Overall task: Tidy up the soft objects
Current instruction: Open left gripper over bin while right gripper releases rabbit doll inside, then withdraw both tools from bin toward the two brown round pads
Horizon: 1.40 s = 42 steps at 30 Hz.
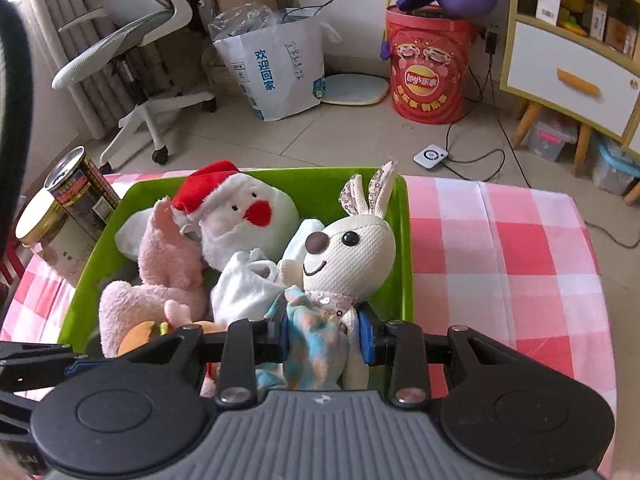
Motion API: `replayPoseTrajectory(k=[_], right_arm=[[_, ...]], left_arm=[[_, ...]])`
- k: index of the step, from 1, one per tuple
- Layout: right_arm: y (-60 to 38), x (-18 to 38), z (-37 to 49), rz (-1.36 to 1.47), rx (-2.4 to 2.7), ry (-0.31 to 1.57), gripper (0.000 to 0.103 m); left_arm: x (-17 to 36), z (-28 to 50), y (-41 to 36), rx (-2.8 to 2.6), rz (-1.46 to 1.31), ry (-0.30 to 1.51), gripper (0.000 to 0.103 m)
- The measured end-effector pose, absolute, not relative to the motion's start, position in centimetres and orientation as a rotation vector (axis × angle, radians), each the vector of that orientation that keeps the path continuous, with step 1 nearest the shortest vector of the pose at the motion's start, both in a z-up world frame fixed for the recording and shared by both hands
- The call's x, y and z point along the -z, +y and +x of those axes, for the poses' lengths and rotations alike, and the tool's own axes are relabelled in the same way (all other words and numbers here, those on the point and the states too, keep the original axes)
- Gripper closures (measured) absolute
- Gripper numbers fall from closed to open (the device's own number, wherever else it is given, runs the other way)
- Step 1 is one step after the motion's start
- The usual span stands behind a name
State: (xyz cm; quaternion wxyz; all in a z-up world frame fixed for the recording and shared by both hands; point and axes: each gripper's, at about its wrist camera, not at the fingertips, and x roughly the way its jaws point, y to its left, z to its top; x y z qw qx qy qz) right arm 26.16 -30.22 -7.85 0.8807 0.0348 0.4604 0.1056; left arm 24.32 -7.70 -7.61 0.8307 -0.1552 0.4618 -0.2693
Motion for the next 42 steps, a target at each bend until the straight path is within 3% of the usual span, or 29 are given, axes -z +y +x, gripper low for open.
replayPoseTrajectory(k=[5,10,20,22,42], right_arm=[[-30.8,7.0,25.6,0.129,-0.197,0.937,0.081],[-31.9,5.3,24.5,0.201,-0.186,0.885,0.061],[-33.3,0.7,19.8,0.271,-0.117,0.761,0.039],[-33.2,-0.1,18.3,0.278,-0.116,0.738,0.037],[-26.4,0.2,6.4,0.201,-0.107,0.66,0.024]], left_arm=[[6.3,23.2,-7.5,0.565,-0.318,0.918,0.044],[4.9,22.3,-7.2,0.558,-0.299,0.872,0.027],[1.1,18.7,-5.2,0.541,-0.27,0.778,0.014],[0.4,17.5,-4.5,0.523,-0.248,0.761,0.007],[1.4,10.5,4.6,0.249,-0.19,0.708,0.005]])
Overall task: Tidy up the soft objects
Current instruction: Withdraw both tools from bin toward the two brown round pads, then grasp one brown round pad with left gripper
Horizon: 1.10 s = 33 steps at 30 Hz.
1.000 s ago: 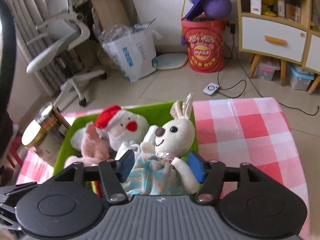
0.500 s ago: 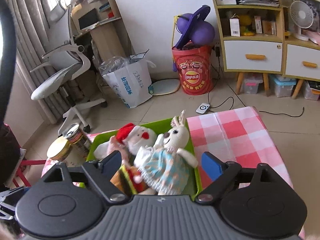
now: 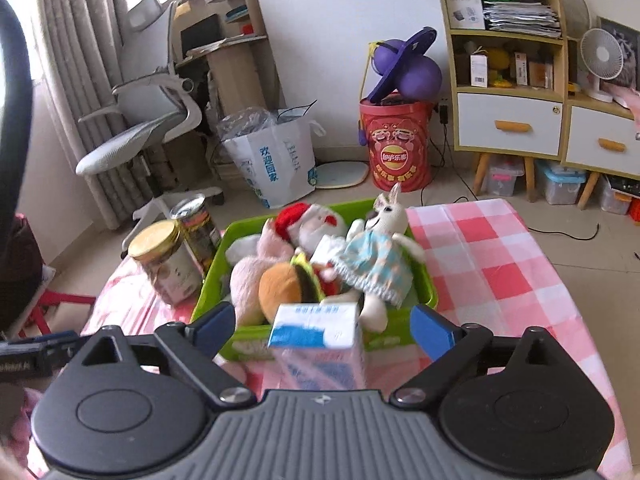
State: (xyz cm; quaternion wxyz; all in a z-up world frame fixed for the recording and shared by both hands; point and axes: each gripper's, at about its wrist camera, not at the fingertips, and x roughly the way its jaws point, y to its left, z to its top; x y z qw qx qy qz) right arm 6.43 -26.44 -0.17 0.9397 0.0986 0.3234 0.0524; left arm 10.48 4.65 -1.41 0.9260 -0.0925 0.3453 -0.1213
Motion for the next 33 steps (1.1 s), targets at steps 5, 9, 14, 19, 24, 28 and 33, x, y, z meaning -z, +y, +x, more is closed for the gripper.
replayPoseTrajectory(k=[5,9,14,19,24,28,33], right_arm=[[-24.2,2.3,4.7,0.13,-0.182,0.624,0.02],[-22.4,4.2,4.2,0.047,-0.211,0.66,0.02],[-20.8,6.5,3.8,0.0,-0.24,0.704,0.02],[-19.4,9.1,3.7,-0.056,-0.27,0.742,0.02],[-17.8,11.5,3.8,-0.144,-0.316,0.777,0.02],[-16.9,12.9,4.1,-0.195,-0.346,0.789,0.02],[-16.9,13.7,5.0,-0.163,-0.361,0.789,0.02]], left_arm=[[3.3,9.9,5.9,0.187,-0.129,0.686,0.005],[4.8,9.8,6.4,0.157,-0.085,0.688,0.005],[6.9,10.2,6.4,0.15,-0.061,0.712,0.005],[9.4,10.5,5.3,0.187,0.026,0.742,0.005],[11.4,10.9,3.9,0.218,0.131,0.744,0.005],[12.4,11.4,3.1,0.243,0.156,0.74,0.005],[12.7,12.2,2.5,0.266,0.146,0.711,0.005]])
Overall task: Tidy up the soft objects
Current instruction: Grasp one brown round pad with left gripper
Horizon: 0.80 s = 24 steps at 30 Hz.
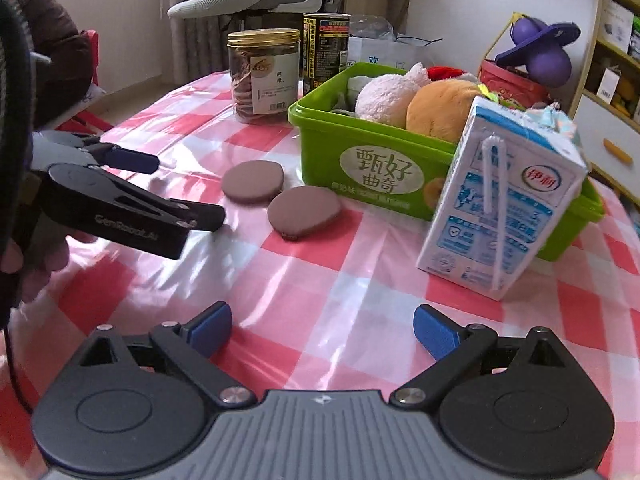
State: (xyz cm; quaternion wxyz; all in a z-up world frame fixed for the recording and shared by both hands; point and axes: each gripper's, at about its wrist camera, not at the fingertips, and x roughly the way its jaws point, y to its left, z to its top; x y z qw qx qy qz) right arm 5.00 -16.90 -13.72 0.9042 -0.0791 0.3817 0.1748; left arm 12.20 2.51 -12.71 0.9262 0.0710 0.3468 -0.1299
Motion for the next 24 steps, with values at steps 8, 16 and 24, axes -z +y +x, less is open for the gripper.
replayPoseTrajectory(k=[8,16,24], right_arm=[[-16.3,14.3,6.1,-0.157,-0.376,0.745,0.016],[-15.5,14.5,7.0,-0.167,-0.399,0.709,0.016],[-14.5,14.6,7.8,-0.159,-0.384,0.703,0.015]], left_arm=[[12.8,13.4,1.5,0.335,0.122,0.67,0.022],[12.5,14.1,0.0,0.371,0.139,0.654,0.048],[12.2,13.8,2.1,0.314,0.144,0.677,0.05]])
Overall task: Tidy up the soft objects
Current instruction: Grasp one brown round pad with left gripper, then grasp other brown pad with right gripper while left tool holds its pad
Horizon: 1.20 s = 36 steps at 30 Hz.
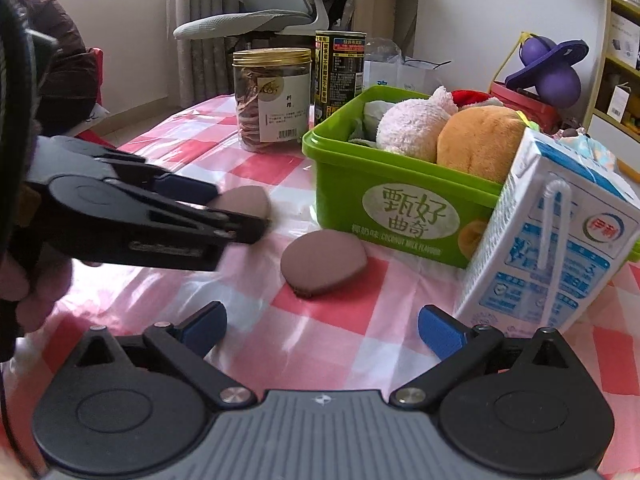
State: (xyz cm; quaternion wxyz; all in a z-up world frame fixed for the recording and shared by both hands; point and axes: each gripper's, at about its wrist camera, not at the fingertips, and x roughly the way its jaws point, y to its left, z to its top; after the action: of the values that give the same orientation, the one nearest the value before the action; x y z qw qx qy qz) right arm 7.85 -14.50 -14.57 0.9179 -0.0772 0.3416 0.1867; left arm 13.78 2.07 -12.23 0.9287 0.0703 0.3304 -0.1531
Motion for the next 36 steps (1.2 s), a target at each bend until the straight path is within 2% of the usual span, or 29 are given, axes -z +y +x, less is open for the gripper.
replayPoseTrajectory(k=[15,19,26,32,36], right_arm=[[-12.7,14.6,9.2,-0.136,-0.328,0.703,0.015],[-12.5,14.6,9.5,-0.132,-0.319,0.704,0.015],[-12.3,14.5,9.8,-0.123,-0.306,0.7,0.017],[-12.3,14.3,10.0,-0.122,-0.307,0.689,0.03],[-12.5,14.0,10.1,-0.122,-0.304,0.686,0.045]], left_arm=[[12.0,13.2,6.9,0.216,0.1,0.701,0.046],[12.2,13.4,6.8,0.216,0.094,0.698,0.039],[12.4,13.7,7.0,0.215,0.068,0.693,0.034],[12.4,13.9,6.9,0.213,0.053,0.694,0.035],[12.4,13.8,7.0,0.215,0.044,0.692,0.039]])
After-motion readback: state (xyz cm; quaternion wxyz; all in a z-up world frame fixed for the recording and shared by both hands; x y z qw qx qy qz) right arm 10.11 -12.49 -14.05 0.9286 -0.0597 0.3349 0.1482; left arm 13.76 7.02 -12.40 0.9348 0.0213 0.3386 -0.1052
